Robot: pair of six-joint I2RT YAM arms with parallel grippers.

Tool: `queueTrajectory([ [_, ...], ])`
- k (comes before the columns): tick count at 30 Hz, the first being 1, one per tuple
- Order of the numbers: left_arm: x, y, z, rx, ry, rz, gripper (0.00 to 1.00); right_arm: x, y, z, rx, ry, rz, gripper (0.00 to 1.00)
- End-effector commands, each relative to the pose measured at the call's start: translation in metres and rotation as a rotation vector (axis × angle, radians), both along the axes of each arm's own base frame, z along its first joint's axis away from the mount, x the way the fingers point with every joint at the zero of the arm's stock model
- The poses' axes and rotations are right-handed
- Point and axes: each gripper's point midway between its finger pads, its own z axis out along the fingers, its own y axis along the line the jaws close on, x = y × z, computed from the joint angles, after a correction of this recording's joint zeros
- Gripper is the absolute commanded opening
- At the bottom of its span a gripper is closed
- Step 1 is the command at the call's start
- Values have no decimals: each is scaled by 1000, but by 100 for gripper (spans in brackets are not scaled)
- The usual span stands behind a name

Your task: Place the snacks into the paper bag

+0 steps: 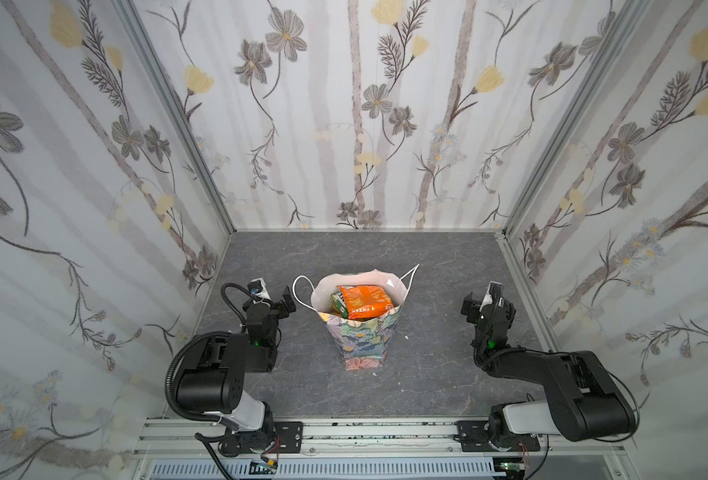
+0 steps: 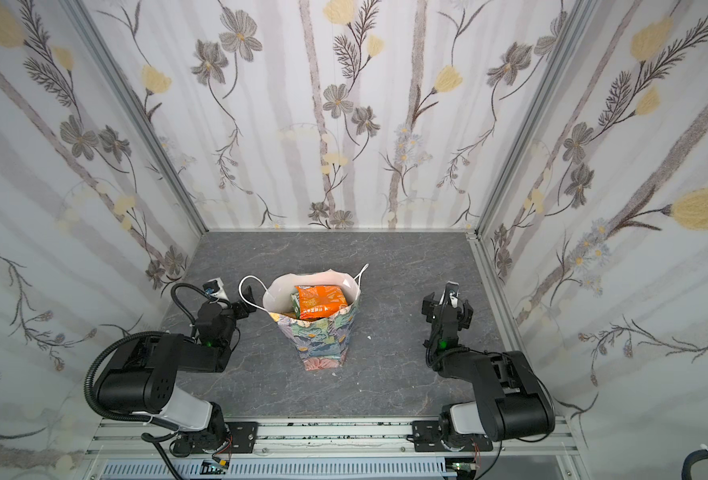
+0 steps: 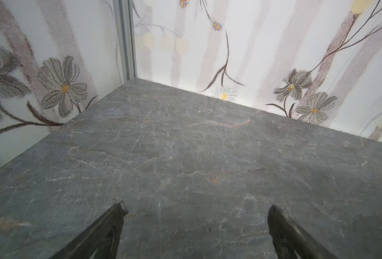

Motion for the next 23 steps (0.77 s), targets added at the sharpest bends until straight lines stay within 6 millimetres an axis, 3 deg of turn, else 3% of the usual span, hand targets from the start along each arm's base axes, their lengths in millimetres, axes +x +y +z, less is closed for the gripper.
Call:
queueTrajectory([
  [1, -2, -2, 39, 38, -180, -11, 100, 9, 3, 47, 37, -204, 44, 99],
  [7, 7, 5, 34, 45, -131, 52, 100, 12, 17, 42, 18, -204, 135, 100],
  [23, 8, 5, 33, 44, -129, 52, 100, 15, 16, 42, 23, -208, 137, 100],
])
